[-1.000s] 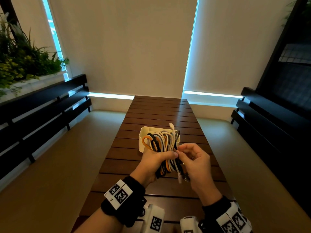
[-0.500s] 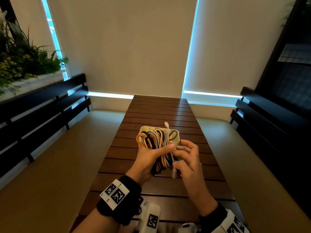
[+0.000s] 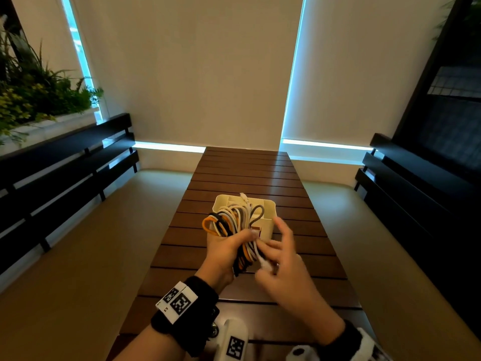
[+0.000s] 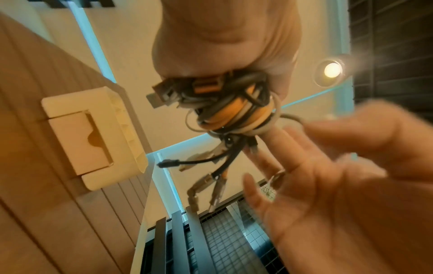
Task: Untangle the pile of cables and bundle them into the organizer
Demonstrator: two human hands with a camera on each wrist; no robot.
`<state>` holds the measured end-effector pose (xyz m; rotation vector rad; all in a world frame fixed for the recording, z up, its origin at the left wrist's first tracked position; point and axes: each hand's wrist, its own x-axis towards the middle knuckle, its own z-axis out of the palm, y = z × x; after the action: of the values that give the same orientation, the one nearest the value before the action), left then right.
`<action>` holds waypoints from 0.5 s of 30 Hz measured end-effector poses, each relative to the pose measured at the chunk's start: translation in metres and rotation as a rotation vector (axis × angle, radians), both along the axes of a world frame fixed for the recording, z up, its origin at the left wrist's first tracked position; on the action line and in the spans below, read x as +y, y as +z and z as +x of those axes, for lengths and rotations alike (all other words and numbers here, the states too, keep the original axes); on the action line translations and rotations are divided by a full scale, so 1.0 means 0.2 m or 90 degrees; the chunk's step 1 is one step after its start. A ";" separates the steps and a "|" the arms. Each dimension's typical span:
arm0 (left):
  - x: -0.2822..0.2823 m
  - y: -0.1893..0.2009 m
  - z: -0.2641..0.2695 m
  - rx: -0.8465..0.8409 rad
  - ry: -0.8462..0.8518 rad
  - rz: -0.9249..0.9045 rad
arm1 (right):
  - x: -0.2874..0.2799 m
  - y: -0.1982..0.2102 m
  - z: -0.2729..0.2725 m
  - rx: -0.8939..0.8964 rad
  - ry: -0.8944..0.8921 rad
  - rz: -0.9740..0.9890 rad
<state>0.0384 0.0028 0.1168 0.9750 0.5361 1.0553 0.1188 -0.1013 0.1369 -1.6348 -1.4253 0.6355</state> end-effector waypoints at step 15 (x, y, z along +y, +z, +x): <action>0.03 -0.07 0.01 0.006 0.023 0.042 | 0.10 -0.16 0.06 0.627 -0.099 -0.338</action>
<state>0.0404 0.0096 0.1036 1.0326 0.5317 1.1075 0.1309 -0.0803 0.1041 -1.4234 -0.4161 1.5416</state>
